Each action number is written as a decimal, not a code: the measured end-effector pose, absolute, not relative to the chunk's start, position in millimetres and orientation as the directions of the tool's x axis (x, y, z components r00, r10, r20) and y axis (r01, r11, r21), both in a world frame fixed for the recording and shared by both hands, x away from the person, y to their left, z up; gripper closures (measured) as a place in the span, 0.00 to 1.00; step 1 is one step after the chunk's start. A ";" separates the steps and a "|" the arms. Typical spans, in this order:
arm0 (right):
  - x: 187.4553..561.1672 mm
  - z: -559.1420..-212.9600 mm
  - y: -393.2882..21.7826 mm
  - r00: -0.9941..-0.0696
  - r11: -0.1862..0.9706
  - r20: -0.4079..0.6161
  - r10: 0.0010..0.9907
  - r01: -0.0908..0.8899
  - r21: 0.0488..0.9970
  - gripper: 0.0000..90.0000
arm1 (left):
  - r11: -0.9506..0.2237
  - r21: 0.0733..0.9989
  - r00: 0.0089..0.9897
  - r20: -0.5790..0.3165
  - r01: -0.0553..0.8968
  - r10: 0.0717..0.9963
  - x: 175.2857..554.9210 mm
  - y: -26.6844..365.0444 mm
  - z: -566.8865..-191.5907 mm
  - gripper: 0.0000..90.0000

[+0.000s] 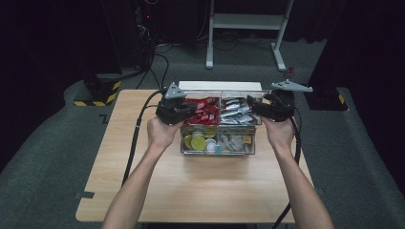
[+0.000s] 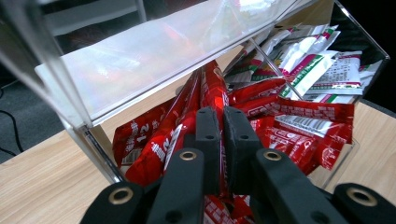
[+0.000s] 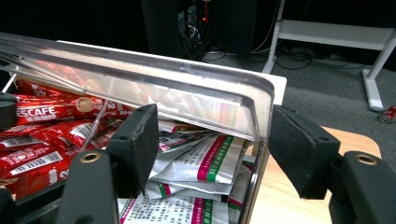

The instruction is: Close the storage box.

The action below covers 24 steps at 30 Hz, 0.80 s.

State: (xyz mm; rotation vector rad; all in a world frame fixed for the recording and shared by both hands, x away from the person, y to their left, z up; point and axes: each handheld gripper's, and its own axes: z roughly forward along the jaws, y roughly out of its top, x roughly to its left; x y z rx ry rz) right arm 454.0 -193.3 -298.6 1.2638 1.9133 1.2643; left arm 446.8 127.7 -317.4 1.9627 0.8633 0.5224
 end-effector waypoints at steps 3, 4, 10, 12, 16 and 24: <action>454.1 -298.5 -193.2 -0.430 0.129 0.071 0.900 0.418 0.899 0.38 | -0.351 0.863 0.665 0.024 0.362 0.746 444.9 130.3 -316.1 0.95; 454.0 -298.5 -193.2 -0.430 0.129 0.071 0.900 0.417 0.900 0.38 | -0.341 0.867 0.668 0.013 0.363 0.744 444.1 131.7 -315.7 0.95; 454.2 -298.4 -193.4 -0.432 0.131 0.069 0.899 0.417 0.899 0.38 | -0.328 0.872 0.677 -0.005 0.363 0.736 439.4 136.9 -314.1 0.96; 454.3 -298.3 -193.4 -0.432 0.131 0.070 0.899 0.417 0.899 0.38 | -0.335 0.870 0.679 0.001 0.361 0.734 437.1 139.4 -313.9 0.96; 454.4 -298.3 -193.5 -0.433 0.130 0.071 0.899 0.418 0.899 0.38 | -0.321 0.876 0.679 -0.010 0.361 0.734 432.7 145.7 -313.0 0.96; 454.1 -299.0 -193.4 -0.430 0.125 0.075 0.900 0.418 0.900 0.38 | -0.317 0.879 0.684 -0.013 0.355 0.729 421.9 156.0 -307.4 0.96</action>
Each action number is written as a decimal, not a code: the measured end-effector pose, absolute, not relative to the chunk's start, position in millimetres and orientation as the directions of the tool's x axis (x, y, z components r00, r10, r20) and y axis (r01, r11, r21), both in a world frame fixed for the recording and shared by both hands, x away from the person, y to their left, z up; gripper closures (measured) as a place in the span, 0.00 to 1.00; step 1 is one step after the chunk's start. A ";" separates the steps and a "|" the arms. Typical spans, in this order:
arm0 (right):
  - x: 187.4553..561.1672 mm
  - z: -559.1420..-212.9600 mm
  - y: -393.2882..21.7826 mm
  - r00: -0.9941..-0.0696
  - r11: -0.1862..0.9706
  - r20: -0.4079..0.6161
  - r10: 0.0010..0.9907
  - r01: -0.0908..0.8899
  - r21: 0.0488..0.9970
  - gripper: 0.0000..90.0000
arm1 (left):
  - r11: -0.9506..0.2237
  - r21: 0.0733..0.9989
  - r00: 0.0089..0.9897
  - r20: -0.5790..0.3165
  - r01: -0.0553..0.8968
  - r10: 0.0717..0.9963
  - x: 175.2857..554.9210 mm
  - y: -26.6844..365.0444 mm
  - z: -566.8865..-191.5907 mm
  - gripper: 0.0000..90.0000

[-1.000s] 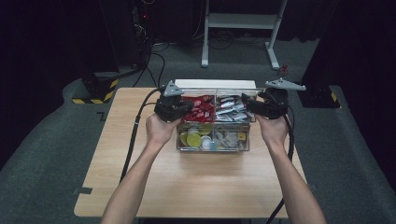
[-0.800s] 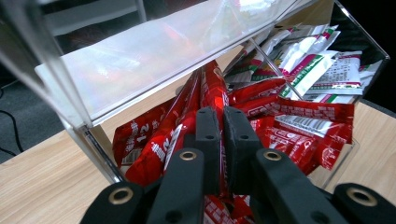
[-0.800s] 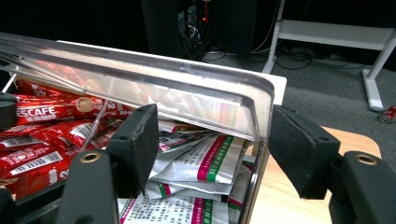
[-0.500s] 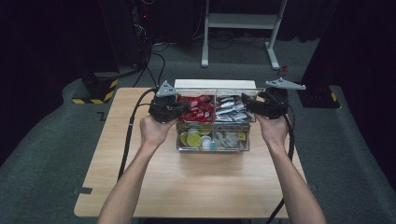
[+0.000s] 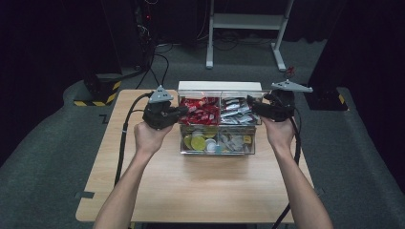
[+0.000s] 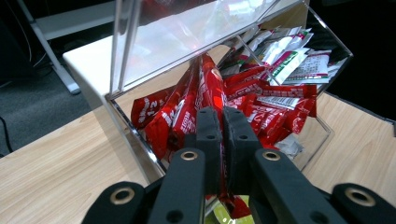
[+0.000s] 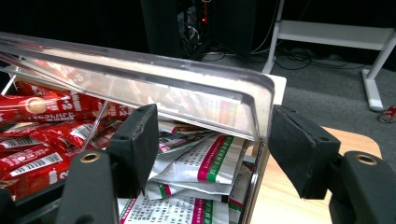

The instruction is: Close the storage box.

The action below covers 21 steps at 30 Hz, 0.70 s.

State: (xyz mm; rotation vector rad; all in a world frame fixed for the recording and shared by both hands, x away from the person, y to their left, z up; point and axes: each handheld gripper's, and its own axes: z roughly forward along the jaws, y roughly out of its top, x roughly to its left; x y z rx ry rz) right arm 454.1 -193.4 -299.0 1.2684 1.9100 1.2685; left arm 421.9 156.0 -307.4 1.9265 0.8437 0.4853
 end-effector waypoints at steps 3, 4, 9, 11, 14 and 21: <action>454.4 -299.1 -193.5 -0.430 0.127 0.074 0.900 0.420 0.899 0.38 | -0.317 0.882 0.687 -0.010 0.349 0.727 418.5 157.7 -306.2 0.96; 454.3 -299.2 -193.4 -0.430 0.127 0.073 0.900 0.419 0.899 0.38 | -0.317 0.883 0.688 -0.010 0.347 0.726 417.4 158.3 -306.5 0.96; 454.4 -298.9 -193.2 -0.429 0.128 0.072 0.900 0.419 0.899 0.38 | -0.305 0.886 0.695 -0.025 0.348 0.719 412.7 163.4 -307.9 0.96; 454.6 -298.6 -193.2 -0.430 0.131 0.070 0.900 0.420 0.898 0.38 | -0.310 0.884 0.694 -0.023 0.350 0.719 411.3 164.9 -308.6 0.96; 454.3 -298.7 -192.9 -0.428 0.130 0.069 0.901 0.419 0.899 0.38 | -0.303 0.888 0.695 -0.027 0.347 0.718 408.0 167.6 -309.1 0.96; 454.1 -298.1 -192.2 -0.425 0.133 0.066 0.903 0.423 0.896 0.38 | -0.289 0.894 0.695 -0.034 0.342 0.718 402.3 173.4 -306.9 0.96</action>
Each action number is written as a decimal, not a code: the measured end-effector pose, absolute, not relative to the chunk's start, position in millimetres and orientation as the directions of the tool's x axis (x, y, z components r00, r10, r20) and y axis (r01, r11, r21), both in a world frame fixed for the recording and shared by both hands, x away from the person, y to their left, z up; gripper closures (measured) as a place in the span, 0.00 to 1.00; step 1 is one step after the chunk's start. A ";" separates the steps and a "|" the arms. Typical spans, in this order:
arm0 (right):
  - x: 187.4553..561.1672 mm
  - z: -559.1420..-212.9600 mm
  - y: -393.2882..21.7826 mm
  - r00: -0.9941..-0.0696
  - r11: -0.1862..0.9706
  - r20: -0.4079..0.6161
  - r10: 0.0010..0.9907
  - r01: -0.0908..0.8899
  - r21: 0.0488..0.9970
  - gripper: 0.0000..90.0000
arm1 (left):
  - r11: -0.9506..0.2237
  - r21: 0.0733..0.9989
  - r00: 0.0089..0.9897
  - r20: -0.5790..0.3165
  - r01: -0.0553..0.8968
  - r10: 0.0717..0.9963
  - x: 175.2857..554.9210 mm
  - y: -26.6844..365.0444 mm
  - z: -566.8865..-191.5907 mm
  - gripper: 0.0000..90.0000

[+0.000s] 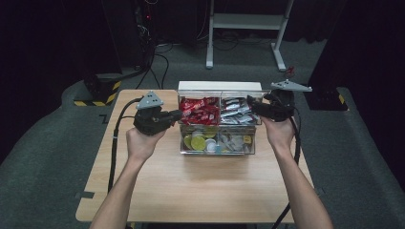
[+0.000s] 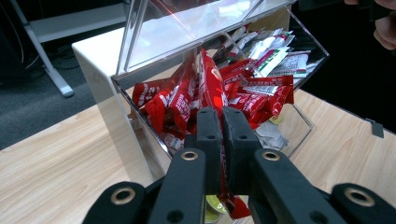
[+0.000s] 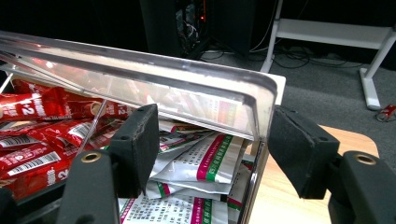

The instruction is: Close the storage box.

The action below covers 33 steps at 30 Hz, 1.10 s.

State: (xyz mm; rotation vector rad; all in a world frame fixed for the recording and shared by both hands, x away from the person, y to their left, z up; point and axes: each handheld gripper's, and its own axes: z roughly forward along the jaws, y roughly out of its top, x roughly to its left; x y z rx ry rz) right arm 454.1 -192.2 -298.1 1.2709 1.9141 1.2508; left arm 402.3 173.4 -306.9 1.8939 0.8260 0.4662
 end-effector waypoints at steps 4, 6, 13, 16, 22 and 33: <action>453.7 -297.9 -191.8 -0.422 0.134 0.065 0.904 0.424 0.896 0.38 | -0.291 0.894 0.696 -0.031 0.340 0.717 398.8 176.5 -304.7 0.96; 453.7 -298.2 -192.0 -0.423 0.134 0.064 0.904 0.422 0.897 0.38 | -0.289 0.894 0.696 -0.034 0.341 0.718 397.6 177.6 -303.8 0.96; 453.7 -298.0 -191.7 -0.422 0.133 0.065 0.904 0.424 0.896 0.38 | -0.289 0.896 0.697 -0.030 0.336 0.717 393.2 180.8 -303.8 0.96; 453.7 -298.0 -191.8 -0.422 0.133 0.065 0.904 0.424 0.896 0.38 | -0.280 0.897 0.692 -0.039 0.341 0.721 391.9 183.9 -304.2 0.96; 453.7 -298.1 -191.7 -0.422 0.133 0.064 0.904 0.423 0.896 0.38 | -0.264 0.902 0.683 -0.045 0.342 0.729 386.5 191.8 -305.2 0.96; 453.4 -298.1 -191.6 -0.421 0.135 0.063 0.905 0.423 0.896 0.38 | -0.224 0.914 0.664 -0.064 0.339 0.745 375.4 210.0 -305.7 0.96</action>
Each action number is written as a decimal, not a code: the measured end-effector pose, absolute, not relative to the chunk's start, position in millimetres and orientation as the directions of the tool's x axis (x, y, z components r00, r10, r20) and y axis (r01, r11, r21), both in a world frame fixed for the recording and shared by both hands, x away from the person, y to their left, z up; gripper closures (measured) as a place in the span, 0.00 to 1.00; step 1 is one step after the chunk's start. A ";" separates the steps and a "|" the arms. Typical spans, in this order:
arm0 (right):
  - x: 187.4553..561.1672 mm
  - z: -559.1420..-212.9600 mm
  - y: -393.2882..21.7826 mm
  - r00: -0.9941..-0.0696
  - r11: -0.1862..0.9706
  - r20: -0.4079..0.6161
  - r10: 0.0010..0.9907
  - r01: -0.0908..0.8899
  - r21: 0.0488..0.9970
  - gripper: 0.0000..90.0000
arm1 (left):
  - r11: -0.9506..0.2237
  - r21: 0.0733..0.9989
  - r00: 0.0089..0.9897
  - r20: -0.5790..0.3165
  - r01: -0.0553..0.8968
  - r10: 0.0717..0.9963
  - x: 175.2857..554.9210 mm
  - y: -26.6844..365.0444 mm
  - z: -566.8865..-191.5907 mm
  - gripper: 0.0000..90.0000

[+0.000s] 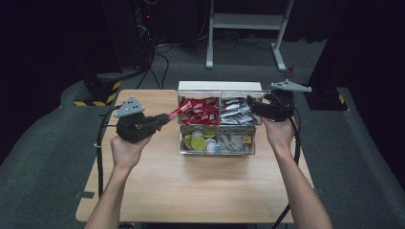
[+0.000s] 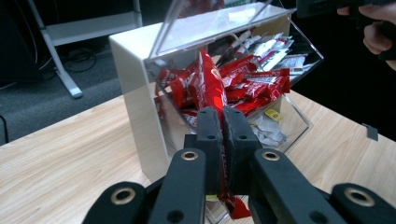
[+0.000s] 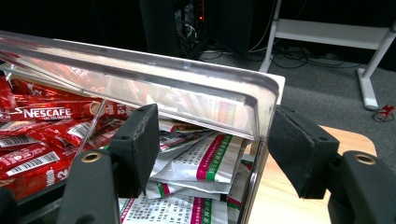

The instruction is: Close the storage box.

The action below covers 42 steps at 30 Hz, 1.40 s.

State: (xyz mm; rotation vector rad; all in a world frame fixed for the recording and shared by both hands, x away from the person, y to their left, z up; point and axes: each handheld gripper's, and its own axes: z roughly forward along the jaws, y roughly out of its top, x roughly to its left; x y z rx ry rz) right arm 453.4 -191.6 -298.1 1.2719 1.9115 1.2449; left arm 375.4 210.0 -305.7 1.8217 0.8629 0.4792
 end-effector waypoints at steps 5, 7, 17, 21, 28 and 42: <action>453.3 -297.9 -191.2 -0.420 0.135 0.061 0.906 0.422 0.896 0.38 | -0.208 0.917 0.651 -0.070 0.339 0.756 371.6 218.8 -305.2 0.96; 453.4 -297.8 -191.2 -0.419 0.135 0.061 0.906 0.423 0.896 0.38 | -0.205 0.918 0.646 -0.069 0.339 0.760 370.2 221.6 -304.8 0.96; 453.3 -297.8 -191.2 -0.419 0.136 0.060 0.906 0.423 0.896 0.38 | -0.192 0.921 0.624 -0.067 0.340 0.778 363.8 234.4 -306.0 0.96; 453.4 -297.6 -191.2 -0.420 0.137 0.060 0.906 0.424 0.895 0.38 | -0.181 0.923 0.614 -0.072 0.340 0.786 362.0 239.2 -306.5 0.96; 453.1 -297.8 -191.1 -0.419 0.137 0.059 0.906 0.423 0.895 0.38 | -0.145 0.928 0.593 -0.093 0.342 0.800 359.1 250.2 -310.0 0.96; 453.0 -297.8 -191.0 -0.418 0.138 0.058 0.906 0.423 0.896 0.38 | -0.108 0.931 0.555 -0.114 0.350 0.824 356.6 264.9 -318.4 0.96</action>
